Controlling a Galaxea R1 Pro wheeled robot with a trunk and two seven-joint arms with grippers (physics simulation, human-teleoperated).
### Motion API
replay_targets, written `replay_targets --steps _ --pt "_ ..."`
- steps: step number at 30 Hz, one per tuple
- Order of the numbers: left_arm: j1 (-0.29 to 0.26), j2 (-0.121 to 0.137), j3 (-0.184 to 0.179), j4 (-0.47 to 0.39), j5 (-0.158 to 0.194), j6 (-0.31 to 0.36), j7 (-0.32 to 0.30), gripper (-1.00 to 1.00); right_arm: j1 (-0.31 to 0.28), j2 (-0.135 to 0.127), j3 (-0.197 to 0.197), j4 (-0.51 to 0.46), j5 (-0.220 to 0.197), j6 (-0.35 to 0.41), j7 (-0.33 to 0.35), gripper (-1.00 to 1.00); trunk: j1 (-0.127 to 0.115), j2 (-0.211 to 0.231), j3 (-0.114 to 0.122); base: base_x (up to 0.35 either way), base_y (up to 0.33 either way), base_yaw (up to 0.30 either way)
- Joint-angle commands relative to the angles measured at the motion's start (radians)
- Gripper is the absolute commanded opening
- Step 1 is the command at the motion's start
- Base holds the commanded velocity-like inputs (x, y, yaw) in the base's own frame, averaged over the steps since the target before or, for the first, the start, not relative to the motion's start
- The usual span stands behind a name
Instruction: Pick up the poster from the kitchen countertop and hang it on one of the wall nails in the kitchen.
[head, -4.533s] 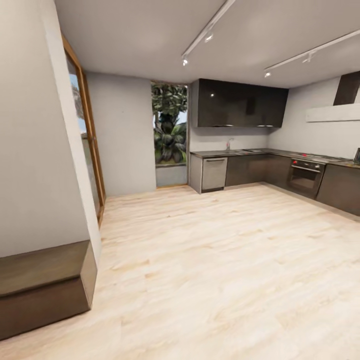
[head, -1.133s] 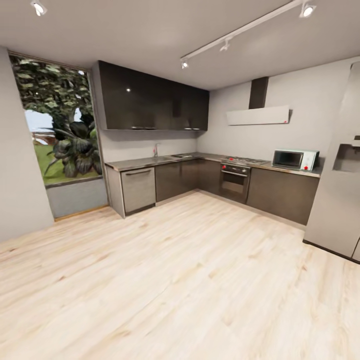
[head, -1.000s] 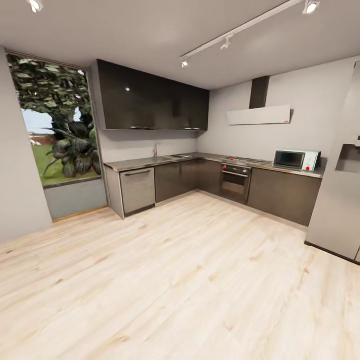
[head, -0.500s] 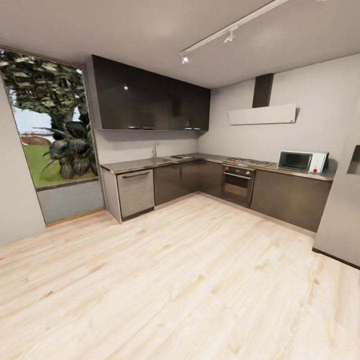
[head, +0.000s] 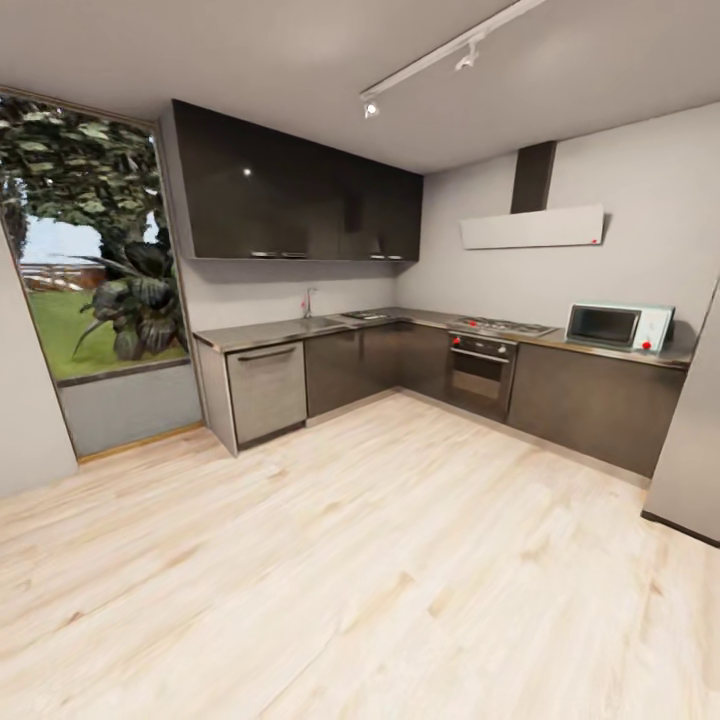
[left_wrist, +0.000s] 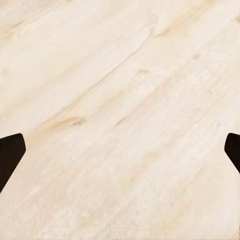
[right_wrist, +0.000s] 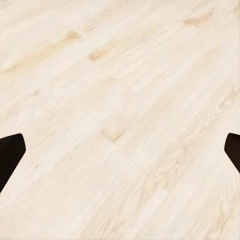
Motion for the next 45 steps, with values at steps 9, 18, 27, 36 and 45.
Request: replay_targets --steps 9,18,27,36,45 --pt "0.000 0.000 0.001 -0.001 -0.003 -0.002 -0.001 1.00 -0.001 0.000 -0.001 0.001 0.001 -0.003 -0.001 1.00 0.001 0.000 -0.001 0.333 0.000 0.000" --pt "0.000 0.000 0.001 -0.001 -0.004 -0.002 -0.001 1.00 -0.001 0.000 -0.001 0.001 0.001 -0.003 0.000 1.00 0.001 0.000 -0.001 0.333 0.000 0.000" --pt "0.000 0.000 0.001 -0.001 -0.004 -0.002 -0.001 1.00 -0.001 0.000 0.000 0.002 0.002 -0.003 0.000 1.00 0.001 0.000 -0.001 0.333 -0.017 0.000" --pt "0.000 0.000 0.001 -0.001 -0.004 -0.002 -0.001 1.00 -0.001 0.000 0.000 0.002 0.003 -0.003 0.000 1.00 0.001 0.000 -0.001 0.324 -0.100 0.000" --pt "0.000 0.000 0.001 -0.001 -0.004 -0.002 -0.001 1.00 -0.001 0.000 0.000 0.002 0.003 -0.003 0.000 1.00 0.001 0.000 -0.001 0.305 -0.140 0.000"
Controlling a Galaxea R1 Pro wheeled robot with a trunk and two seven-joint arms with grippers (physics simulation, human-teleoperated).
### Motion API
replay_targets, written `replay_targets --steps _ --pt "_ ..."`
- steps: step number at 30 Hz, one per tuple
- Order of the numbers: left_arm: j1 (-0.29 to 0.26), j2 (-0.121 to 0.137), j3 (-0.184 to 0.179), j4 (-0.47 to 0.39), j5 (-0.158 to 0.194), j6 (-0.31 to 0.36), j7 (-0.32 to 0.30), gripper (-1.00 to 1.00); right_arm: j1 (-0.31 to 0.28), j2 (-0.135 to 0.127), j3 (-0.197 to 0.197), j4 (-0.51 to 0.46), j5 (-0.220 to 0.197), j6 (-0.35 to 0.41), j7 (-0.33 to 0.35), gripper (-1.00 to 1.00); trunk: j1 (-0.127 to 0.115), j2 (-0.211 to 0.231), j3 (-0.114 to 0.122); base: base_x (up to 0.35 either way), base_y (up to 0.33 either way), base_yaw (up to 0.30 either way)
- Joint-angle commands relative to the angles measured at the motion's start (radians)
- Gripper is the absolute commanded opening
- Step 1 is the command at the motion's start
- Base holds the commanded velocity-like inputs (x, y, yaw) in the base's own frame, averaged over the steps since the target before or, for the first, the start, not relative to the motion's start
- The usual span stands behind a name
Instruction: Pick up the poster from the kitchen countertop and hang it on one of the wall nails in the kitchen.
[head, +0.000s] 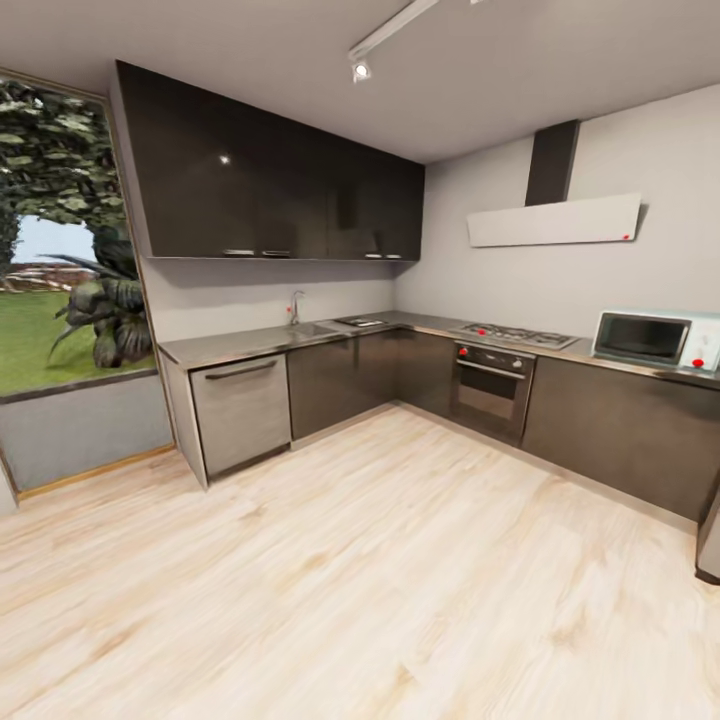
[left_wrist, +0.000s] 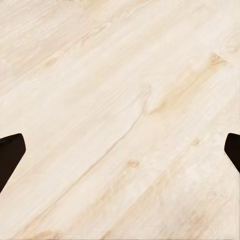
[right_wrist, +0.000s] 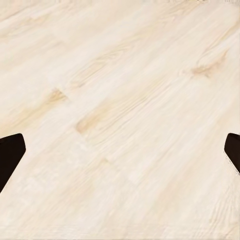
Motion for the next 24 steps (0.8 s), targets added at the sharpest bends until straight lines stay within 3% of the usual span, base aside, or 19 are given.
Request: replay_targets --steps 1,24 --pt "0.000 0.000 0.001 -0.001 -0.002 -0.002 -0.001 1.00 -0.001 0.000 -0.001 0.001 0.001 -0.003 -0.001 1.00 0.001 -0.001 -0.001 0.302 -0.144 0.000" --pt "0.000 0.000 0.001 -0.001 -0.002 -0.002 -0.001 1.00 -0.001 0.000 0.008 0.002 0.004 -0.002 -0.001 1.00 0.001 -0.001 -0.001 0.302 -0.144 0.000"
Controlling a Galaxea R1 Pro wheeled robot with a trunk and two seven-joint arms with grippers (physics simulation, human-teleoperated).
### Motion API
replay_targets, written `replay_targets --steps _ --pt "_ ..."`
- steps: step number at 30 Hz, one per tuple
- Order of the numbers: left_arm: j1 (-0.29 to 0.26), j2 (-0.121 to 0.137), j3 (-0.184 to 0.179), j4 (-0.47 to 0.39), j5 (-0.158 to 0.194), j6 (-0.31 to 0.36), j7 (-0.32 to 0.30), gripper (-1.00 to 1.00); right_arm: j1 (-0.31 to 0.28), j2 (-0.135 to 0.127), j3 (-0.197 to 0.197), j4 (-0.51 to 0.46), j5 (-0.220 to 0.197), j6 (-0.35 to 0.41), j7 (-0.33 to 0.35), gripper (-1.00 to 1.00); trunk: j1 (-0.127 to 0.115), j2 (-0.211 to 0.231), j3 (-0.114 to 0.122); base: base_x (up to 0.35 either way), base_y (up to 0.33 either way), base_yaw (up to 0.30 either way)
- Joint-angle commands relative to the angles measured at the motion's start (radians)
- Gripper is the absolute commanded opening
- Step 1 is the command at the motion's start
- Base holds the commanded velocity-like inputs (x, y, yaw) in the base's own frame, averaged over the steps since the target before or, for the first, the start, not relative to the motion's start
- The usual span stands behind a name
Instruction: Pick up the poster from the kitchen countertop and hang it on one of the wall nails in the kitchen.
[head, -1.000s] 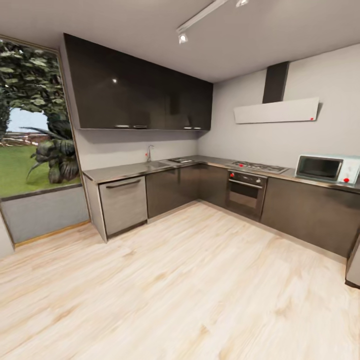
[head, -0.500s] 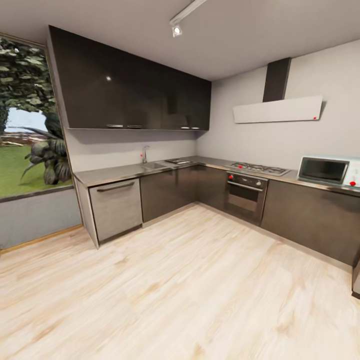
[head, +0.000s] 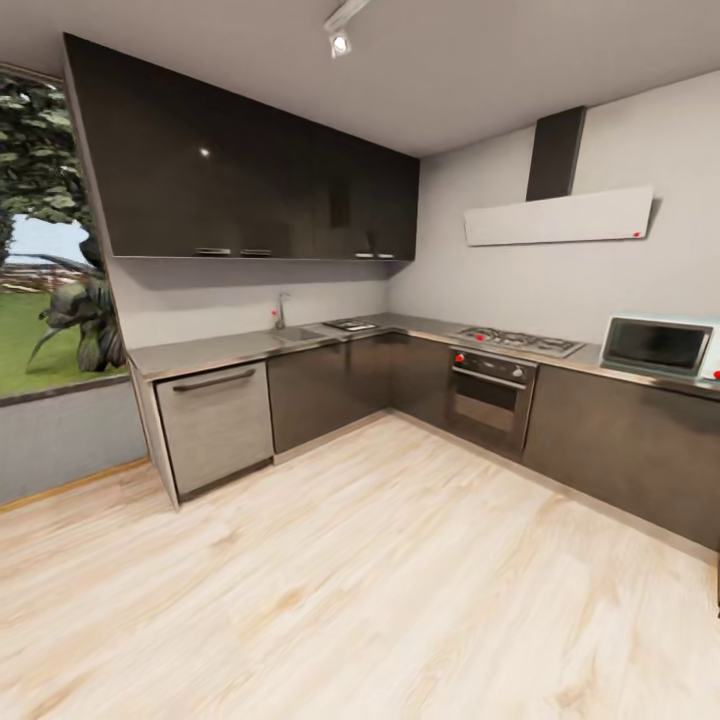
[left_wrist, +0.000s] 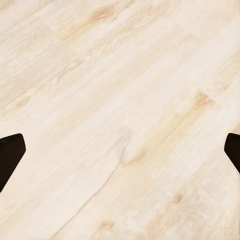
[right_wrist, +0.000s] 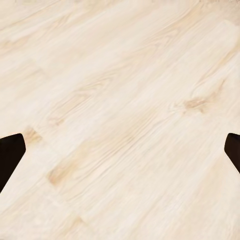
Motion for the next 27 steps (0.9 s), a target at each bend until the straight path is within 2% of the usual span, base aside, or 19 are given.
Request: replay_targets --steps 1,27 --pt "0.000 0.000 0.001 -0.001 -0.002 -0.002 -0.001 1.00 -0.001 0.000 -0.001 0.001 0.001 -0.003 -0.001 1.00 0.001 0.000 -0.001 0.305 -0.139 0.000" --pt "0.000 0.000 0.001 0.002 -0.002 -0.002 -0.001 1.00 -0.001 0.000 0.001 0.004 0.003 -0.003 0.001 1.00 0.001 0.000 -0.001 0.313 -0.118 0.000"
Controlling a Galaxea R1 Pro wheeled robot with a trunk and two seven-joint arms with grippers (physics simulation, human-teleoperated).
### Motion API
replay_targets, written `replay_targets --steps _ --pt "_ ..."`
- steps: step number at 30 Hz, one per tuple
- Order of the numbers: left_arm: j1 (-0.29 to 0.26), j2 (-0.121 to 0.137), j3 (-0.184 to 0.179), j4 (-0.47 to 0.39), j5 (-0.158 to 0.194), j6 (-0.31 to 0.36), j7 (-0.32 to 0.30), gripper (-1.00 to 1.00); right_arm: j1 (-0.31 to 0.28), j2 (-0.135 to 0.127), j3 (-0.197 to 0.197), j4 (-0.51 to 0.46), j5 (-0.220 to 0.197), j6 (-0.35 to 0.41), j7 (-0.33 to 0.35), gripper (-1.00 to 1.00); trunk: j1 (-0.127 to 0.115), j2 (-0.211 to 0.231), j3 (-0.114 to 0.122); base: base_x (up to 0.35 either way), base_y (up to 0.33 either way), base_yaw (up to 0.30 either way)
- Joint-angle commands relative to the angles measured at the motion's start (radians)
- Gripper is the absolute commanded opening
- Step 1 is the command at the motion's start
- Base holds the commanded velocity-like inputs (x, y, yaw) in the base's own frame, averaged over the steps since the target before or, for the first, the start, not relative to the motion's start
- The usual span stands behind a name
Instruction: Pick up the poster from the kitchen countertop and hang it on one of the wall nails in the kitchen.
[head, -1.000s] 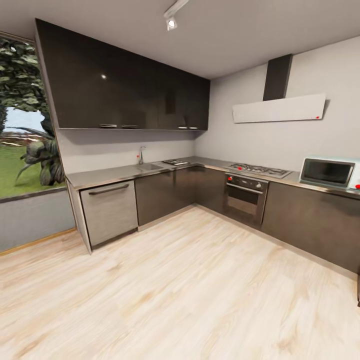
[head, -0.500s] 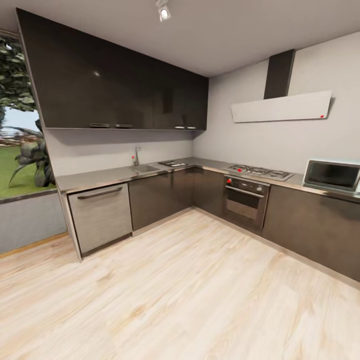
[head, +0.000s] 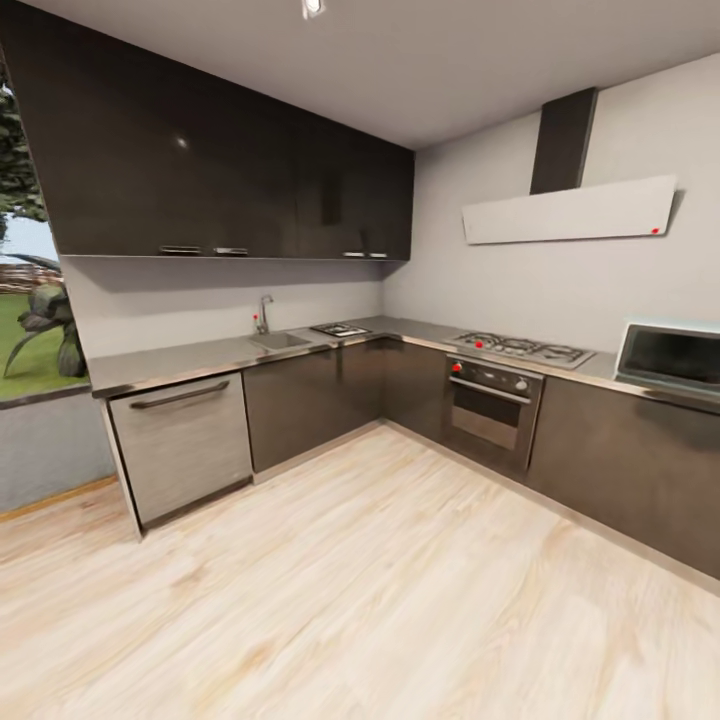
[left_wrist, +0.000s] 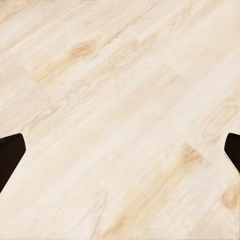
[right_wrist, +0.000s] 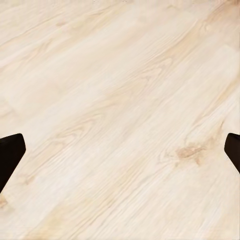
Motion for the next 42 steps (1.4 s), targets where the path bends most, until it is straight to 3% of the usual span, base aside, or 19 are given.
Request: replay_targets --steps 1,9,42 --pt "0.000 0.000 0.001 -0.001 -0.002 -0.002 -0.001 1.00 -0.001 0.000 -0.001 0.010 0.001 -0.003 -0.001 1.00 0.001 0.000 -0.001 0.314 -0.116 0.000" --pt "0.000 0.000 0.001 -0.001 -0.002 -0.002 -0.001 1.00 -0.001 0.000 0.000 0.048 0.001 -0.005 -0.001 1.00 0.001 0.000 -0.001 0.314 -0.116 0.000" --pt "0.000 0.000 0.001 -0.001 -0.002 -0.002 -0.001 1.00 -0.001 0.002 0.002 0.051 0.003 -0.005 -0.001 1.00 0.001 0.000 -0.001 0.316 -0.109 0.000"
